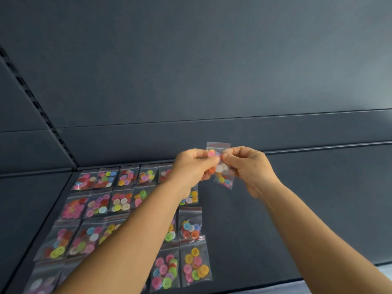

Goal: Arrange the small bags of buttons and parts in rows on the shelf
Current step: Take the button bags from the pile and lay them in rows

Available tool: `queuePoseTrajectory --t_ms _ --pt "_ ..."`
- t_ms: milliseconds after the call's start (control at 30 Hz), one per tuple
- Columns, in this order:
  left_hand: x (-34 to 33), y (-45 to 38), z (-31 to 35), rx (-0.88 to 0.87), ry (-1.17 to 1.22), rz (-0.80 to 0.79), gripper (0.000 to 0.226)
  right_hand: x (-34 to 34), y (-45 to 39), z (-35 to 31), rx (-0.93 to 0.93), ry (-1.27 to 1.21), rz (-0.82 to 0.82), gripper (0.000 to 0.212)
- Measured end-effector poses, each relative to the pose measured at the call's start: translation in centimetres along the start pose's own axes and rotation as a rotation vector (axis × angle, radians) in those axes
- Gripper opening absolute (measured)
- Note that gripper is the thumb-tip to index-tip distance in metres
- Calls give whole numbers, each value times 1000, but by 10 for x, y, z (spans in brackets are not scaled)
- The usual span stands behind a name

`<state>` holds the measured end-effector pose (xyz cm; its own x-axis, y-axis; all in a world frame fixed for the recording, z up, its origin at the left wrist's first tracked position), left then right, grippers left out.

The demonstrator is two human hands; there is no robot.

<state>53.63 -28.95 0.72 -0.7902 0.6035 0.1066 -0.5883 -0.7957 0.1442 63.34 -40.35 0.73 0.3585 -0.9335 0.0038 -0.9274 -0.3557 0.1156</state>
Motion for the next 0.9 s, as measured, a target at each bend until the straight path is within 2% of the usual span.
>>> queuePoseTrajectory --t_ms 100,233,300,433,533,633,700,900 --pt "-12 -3 -4 -22 -81 57 8 12 -17 9 -34 74 -49 4" --pt "-19 -10 -15 -86 -197 186 10 29 -44 21 19 288 22 13" --pt "-22 -10 -19 -145 -343 242 21 34 -54 21 112 434 51 19" --pt "-34 -3 -19 -392 -749 301 33 32 -51 16 461 815 24 27" --pt "-39 2 -20 -558 -964 291 29 25 -40 21 558 945 -67 23" --pt "-49 6 -27 -688 -1061 93 26 20 -33 33 573 1018 -177 14" --pt "-53 8 -36 -668 -1114 -7 28 17 -32 36 594 1005 -213 12" --pt "-51 0 -38 -642 -1139 47 38 4 -37 32 624 952 -180 14"
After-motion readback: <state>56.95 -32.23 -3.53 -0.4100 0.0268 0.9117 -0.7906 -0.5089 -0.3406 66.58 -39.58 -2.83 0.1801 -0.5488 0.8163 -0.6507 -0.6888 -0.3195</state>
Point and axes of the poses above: each hand's wrist, its own y-axis away from the middle knuckle, its own x-axis out of the back of the hand, z = x × y, the point moved 6 cm from there along -y, towards the middle knuckle, and after that the axes turned 14 degrees about z, right-handed, at the moved point
